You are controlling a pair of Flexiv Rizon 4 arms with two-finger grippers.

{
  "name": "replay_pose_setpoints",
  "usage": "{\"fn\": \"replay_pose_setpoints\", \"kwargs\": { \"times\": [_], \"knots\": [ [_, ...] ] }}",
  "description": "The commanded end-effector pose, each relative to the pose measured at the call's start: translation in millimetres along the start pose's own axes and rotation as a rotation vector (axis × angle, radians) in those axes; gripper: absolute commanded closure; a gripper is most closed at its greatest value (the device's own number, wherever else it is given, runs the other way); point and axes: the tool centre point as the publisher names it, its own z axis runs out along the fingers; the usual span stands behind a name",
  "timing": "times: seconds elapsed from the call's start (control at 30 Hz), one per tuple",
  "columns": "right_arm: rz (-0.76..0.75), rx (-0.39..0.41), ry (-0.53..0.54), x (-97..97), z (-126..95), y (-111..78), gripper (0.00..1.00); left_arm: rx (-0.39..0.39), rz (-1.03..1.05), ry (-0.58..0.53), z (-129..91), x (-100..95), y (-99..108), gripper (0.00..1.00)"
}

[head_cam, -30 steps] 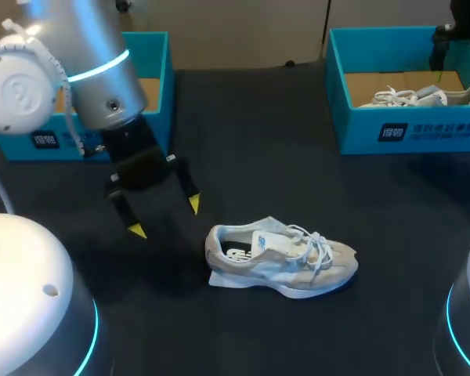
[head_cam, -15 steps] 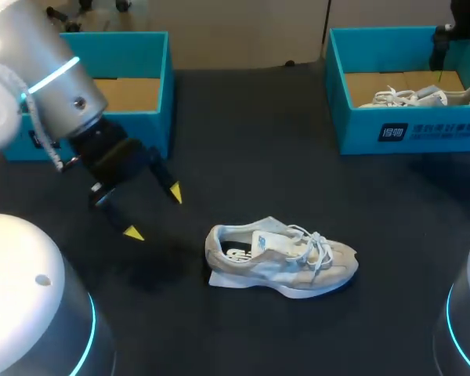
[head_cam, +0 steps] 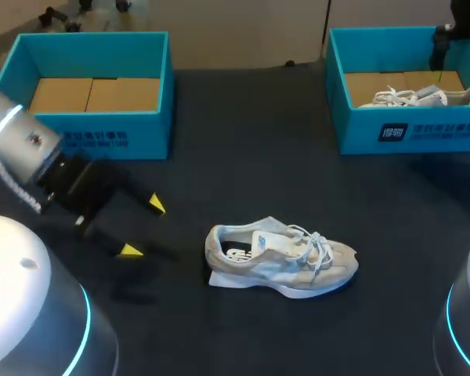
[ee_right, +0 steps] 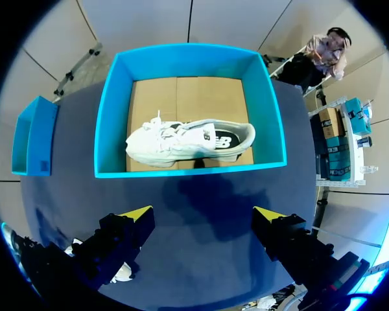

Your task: Take the shoe out of the shoebox, open the shoe tongue, remove and reinsert the insole, then place the shoe into the shoebox

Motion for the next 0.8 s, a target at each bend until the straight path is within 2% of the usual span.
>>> {"fn": "replay_pose_setpoints", "kwargs": {
  "times": [0.03,0.23,0.4,0.53,0.8],
  "knots": [
    [0.001,-0.001,0.0,0.1,0,-0.4,0.0,0.062,0.002,-0.138,8,5.4,13,0.0],
    [0.001,-0.001,0.0,0.1,0,-0.4,0.0,0.061,-0.052,-0.165,17,3.1,20,0.0],
    [0.001,-0.001,0.0,0.1,0,-0.4,0.0,0.126,-0.089,-0.173,20,0.3,22,0.0],
    [0.001,-0.001,0.0,0.1,0,-0.4,0.0,0.17,-0.098,-0.175,22,-0.4,34,0.0],
    [0.001,-0.001,0.0,0.1,0,-0.4,0.0,0.17,-0.098,-0.175,22,-0.4,34,0.0]
  ]
}}
